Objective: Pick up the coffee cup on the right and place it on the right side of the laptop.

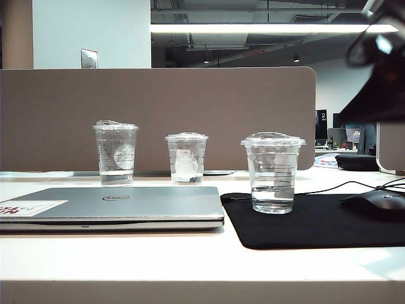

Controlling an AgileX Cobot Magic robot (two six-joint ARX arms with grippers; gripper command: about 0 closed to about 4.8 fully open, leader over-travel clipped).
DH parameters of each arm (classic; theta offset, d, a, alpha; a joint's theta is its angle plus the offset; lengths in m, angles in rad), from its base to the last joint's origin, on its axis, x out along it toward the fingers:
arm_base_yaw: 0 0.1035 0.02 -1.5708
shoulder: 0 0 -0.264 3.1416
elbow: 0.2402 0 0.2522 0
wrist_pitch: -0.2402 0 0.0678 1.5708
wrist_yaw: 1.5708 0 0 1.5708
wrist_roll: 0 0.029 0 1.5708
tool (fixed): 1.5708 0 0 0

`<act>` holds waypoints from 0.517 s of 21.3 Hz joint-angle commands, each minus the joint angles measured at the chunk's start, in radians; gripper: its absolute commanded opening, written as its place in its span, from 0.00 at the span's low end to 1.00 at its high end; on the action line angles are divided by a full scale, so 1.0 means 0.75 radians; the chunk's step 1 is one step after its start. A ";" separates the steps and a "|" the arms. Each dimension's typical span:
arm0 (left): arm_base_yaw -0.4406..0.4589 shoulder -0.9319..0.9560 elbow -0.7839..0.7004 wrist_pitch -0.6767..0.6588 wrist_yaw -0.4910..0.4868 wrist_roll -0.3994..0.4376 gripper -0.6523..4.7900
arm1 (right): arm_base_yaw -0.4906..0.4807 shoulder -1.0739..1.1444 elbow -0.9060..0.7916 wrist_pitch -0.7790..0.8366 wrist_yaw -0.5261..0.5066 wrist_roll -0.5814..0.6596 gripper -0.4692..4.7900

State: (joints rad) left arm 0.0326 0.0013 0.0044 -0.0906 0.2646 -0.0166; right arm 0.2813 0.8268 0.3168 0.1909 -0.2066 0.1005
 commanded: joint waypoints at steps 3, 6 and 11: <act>0.092 0.000 0.004 0.013 0.002 0.002 0.11 | 0.001 -0.239 0.005 -0.080 0.075 0.012 0.08; 0.090 0.000 0.004 0.013 0.007 0.002 0.11 | 0.001 -0.405 0.005 -0.090 0.235 0.010 0.08; 0.090 0.000 0.004 0.013 0.007 0.002 0.11 | 0.001 -0.506 0.005 -0.105 0.287 0.010 0.08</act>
State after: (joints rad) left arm 0.0998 0.0013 0.0044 -0.0906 0.2623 -0.0170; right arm 0.2813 0.4541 0.3172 0.1108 0.0040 0.1081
